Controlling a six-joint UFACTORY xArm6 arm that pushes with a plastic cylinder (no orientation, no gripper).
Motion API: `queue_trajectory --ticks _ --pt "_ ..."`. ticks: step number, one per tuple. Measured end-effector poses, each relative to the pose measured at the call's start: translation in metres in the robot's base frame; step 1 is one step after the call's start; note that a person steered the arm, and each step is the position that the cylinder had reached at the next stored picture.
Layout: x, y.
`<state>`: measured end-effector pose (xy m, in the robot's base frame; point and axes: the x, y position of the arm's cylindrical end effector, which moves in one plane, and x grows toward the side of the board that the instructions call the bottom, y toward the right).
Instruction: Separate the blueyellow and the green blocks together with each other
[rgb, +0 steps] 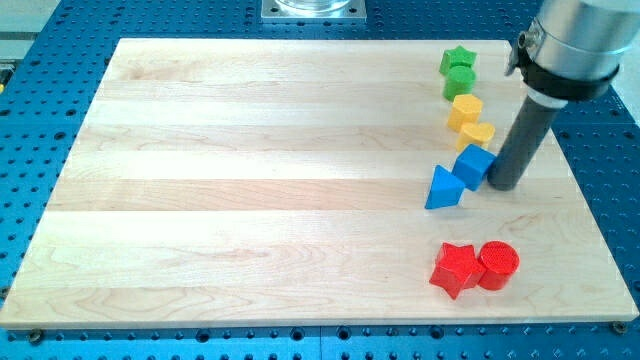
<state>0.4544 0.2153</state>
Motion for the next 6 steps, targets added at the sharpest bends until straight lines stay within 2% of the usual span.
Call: queue_trajectory --ticks 3,5,6 --pt "-0.028 0.022" --pt "-0.016 -0.039" --pt "0.0 -0.046"
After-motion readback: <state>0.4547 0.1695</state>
